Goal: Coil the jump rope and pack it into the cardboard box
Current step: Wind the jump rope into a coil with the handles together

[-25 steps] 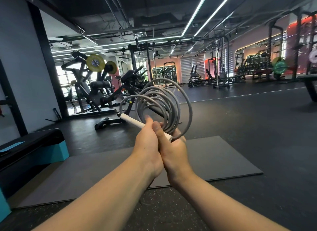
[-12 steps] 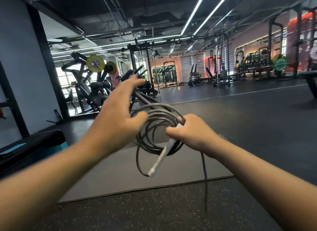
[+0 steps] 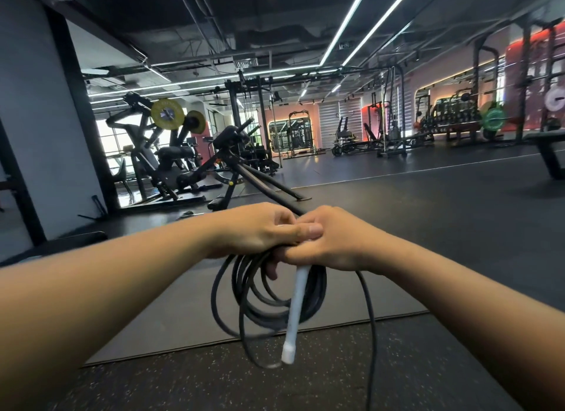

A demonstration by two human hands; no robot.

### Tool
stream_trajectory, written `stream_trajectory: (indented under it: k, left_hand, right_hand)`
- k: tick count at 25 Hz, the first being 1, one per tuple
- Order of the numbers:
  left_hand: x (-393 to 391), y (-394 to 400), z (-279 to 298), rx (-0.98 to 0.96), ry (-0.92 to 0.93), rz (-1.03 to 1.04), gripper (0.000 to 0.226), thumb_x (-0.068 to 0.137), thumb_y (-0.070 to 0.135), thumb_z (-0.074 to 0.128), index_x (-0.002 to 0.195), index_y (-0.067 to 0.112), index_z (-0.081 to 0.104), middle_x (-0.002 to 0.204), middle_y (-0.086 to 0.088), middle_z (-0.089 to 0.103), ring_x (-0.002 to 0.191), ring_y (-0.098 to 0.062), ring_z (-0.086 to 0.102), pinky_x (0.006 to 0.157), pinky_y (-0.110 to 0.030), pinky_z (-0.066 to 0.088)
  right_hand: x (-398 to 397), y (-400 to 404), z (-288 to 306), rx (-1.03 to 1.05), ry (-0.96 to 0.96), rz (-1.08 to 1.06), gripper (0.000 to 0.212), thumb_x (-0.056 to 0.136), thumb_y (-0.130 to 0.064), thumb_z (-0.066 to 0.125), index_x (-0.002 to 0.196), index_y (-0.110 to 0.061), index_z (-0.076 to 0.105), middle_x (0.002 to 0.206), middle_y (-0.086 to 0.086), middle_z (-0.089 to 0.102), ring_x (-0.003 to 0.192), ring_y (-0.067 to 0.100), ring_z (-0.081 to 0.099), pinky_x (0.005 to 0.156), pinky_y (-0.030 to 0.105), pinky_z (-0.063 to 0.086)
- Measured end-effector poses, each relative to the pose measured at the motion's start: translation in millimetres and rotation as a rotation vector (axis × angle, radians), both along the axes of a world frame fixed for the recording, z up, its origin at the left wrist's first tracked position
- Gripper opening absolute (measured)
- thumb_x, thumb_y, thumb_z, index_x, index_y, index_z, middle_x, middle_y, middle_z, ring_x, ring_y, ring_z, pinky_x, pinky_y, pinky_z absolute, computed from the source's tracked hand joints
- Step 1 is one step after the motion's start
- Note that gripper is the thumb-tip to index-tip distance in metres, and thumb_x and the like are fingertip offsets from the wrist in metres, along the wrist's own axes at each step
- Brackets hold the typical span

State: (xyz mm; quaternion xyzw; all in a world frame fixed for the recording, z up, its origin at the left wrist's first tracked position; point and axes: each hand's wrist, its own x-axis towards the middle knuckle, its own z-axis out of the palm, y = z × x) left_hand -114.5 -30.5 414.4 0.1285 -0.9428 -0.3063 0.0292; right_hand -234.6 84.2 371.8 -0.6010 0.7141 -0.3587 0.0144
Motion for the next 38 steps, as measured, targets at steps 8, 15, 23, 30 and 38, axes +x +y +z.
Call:
stream_trajectory:
  k: [8, 15, 23, 30, 38]
  left_hand:
    - [16, 2, -6, 0.248, -0.080, -0.007, 0.047, 0.087, 0.058, 0.063, 0.084, 0.010, 0.063, 0.071, -0.006, 0.067, 0.046, -0.010, 0.032, 0.046, -0.021, 0.033]
    - [20, 2, -33, 0.618, -0.021, -0.053, 0.047, 0.099, 0.050, 0.049, 0.066, 0.016, 0.046, 0.061, 0.003, 0.048, 0.040, -0.005, 0.020, 0.052, -0.027, 0.015]
    - [24, -16, -23, 0.429, 0.070, -0.031, 0.032, 0.095, 0.047, 0.058, 0.099, 0.016, 0.060, 0.056, 0.006, 0.034, 0.046, -0.010, 0.018, 0.050, -0.028, 0.015]
    - [30, -18, -10, 0.414, 0.274, -0.017, 0.039, 0.096, 0.048, 0.054, 0.119, 0.023, 0.073, 0.061, 0.005, 0.018, 0.050, -0.013, 0.011, 0.049, -0.027, 0.015]
    - [23, -25, -18, 0.729, 0.757, 0.171, 0.051, 0.090, 0.055, 0.057, 0.110, 0.010, 0.072, 0.056, 0.007, 0.028, 0.039, -0.007, 0.019, 0.043, -0.023, 0.025]
  right_hand:
    - [-4, -1, -1, -0.167, -0.040, 0.156, 0.076, 0.065, -0.035, 0.094, 0.112, -0.032, 0.034, 0.092, 0.007, 0.046, 0.071, 0.014, 0.045, 0.068, 0.039, 0.049]
    - [-2, 4, 7, -0.228, 0.216, 0.189, 0.089, 0.060, -0.043, 0.096, 0.124, -0.027, 0.036, 0.086, -0.023, 0.034, 0.073, -0.024, 0.047, 0.067, 0.004, 0.039]
    - [-8, 7, 9, -0.180, 0.216, 0.104, 0.078, 0.058, -0.068, 0.082, 0.118, -0.039, 0.042, 0.088, -0.001, 0.057, 0.068, 0.003, 0.055, 0.067, 0.032, 0.048]
    - [-25, 5, 14, -0.253, -0.071, 0.087, 0.047, 0.083, -0.063, 0.067, 0.097, -0.019, 0.065, 0.062, 0.021, 0.064, 0.051, 0.020, 0.051, 0.053, 0.035, 0.043]
    - [-35, 14, -20, -0.176, -0.662, 0.186, 0.074, 0.076, -0.079, 0.054, 0.105, -0.013, 0.073, 0.070, -0.004, 0.051, 0.052, 0.011, 0.032, 0.051, 0.037, 0.045]
